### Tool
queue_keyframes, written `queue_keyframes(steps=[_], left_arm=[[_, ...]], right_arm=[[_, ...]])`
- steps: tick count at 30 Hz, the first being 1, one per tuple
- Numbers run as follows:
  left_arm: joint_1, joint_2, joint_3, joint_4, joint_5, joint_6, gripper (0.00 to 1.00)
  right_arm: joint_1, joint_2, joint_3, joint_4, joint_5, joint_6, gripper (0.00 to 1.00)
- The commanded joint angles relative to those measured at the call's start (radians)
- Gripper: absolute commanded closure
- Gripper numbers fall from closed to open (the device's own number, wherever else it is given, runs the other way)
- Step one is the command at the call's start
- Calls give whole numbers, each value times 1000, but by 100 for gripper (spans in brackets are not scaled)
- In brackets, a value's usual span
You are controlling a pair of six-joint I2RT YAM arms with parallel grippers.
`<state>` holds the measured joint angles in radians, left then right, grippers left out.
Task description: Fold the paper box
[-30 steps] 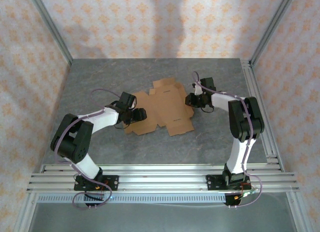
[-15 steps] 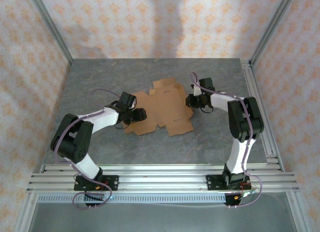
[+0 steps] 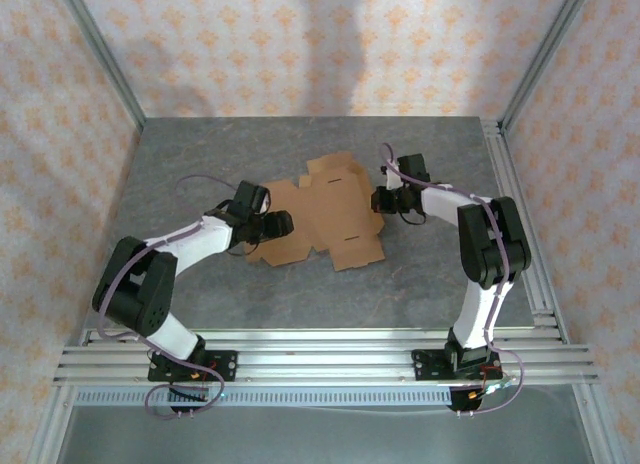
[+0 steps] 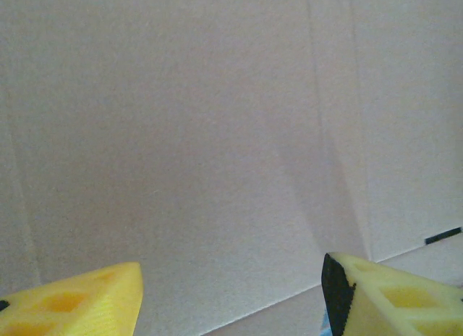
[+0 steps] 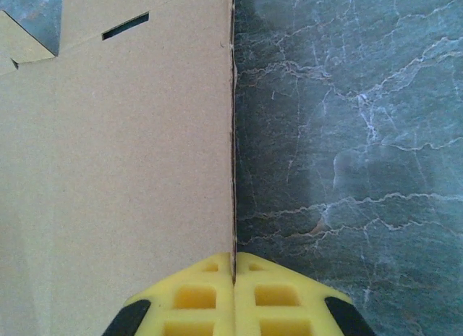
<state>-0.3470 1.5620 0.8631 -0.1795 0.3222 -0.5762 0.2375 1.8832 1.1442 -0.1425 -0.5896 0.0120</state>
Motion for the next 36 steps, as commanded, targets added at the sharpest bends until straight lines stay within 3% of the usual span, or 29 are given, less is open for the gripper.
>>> queue_keyframes(steps=[1,9,14,18,23,29,34,36], left_arm=[[-3,-23,5,-34,-38,-3,32],[6,-113,2,-73,-96,15,24],[19,-106,-5,-71,-76,7,23],[19,-82,-16,-69,-46,-9,29],[17,-55,-52,-36,-33,-36,43],[16,6,-96,18,-30,-55,59],[16,54,-118,48,-48,-59,63],[16,69,-125,51,-47,-60,62]], right_arm=[[18,-24,7,-13,39,-25,100],[43,-52,44,-77,122,-85,100],[60,17,182,-307,3,-303,100],[84,96,316,-493,-31,-477,100],[111,188,454,-557,52,-486,100],[112,198,448,-523,54,-477,89],[107,200,427,-535,38,-495,77],[98,197,417,-530,32,-495,68]])
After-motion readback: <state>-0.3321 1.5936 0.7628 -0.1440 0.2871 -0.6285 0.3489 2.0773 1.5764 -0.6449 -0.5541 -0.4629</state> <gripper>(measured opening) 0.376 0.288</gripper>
